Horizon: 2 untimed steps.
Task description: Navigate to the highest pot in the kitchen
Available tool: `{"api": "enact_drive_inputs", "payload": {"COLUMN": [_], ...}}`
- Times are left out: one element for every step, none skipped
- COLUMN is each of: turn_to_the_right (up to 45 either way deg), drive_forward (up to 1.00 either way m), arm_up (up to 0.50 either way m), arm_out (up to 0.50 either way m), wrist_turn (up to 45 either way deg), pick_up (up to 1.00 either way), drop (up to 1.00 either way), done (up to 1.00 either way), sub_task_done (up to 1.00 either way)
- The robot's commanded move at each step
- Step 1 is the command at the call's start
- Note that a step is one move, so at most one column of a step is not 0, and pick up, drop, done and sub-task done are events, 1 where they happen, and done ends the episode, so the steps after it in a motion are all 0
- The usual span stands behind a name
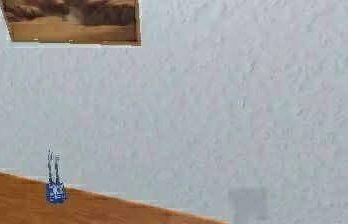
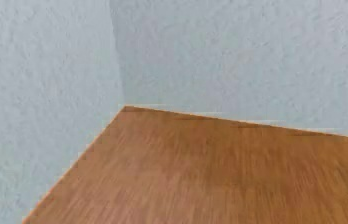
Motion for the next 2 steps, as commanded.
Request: {"api": "enact_drive_inputs", "payload": {"turn_to_the_right": [-45.0,-45.0], "drive_forward": [0.00,0.00], "arm_up": [0.00,0.00], "arm_out": [0.00,0.00], "wrist_turn": [0.0,0.0], "pick_up": [0.00,0.00], "drop": [0.00,0.00], "done": [0.00,0.00], "sub_task_done": [0.00,0.00]}}
